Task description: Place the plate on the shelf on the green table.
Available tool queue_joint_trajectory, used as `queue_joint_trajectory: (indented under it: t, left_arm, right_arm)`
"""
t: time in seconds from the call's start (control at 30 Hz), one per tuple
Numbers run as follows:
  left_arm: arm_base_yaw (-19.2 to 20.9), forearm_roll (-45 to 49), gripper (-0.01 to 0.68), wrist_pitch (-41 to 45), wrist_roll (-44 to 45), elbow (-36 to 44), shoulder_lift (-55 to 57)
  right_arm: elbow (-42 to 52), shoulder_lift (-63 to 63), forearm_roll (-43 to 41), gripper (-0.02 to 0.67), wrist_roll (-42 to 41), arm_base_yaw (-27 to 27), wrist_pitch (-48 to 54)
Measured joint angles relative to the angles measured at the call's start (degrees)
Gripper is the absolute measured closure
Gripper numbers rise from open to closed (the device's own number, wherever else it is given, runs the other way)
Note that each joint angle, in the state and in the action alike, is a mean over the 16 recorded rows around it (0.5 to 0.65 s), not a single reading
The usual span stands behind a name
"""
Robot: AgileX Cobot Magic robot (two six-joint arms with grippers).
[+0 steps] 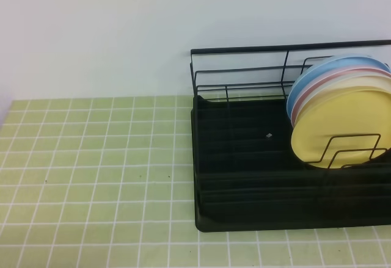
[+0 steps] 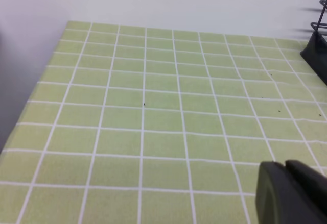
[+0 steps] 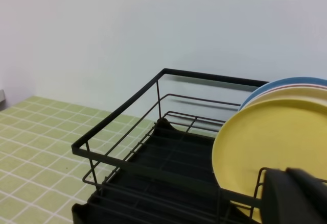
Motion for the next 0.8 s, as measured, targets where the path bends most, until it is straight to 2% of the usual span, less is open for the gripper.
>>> queue_joint_trajectory:
  t: [0.27,0.37,0.5,0.8]
  left_arm:
    - [0.0,0.0,0.673,0.0,0.0,0.0,0.0]
    - [0.0,0.0,0.673,0.0,0.0,0.0,0.0]
    - [0.0,0.0,0.673,0.0,0.0,0.0,0.0]
    - [0.0,0.0,0.673,0.0,0.0,0.0,0.0]
  right_arm:
    - [0.31,0.0,-0.53,0.652,0.38,0.0,-1.29]
    - [0.82,0.0,-4.48,0.652,3.61,0.0,-2.6]
    - [2.19,0.0,-16.34,0.652,13.79,0.0,-5.2]
    - [8.26,0.0,-53.07,0.652,45.31,0.0,-13.94]
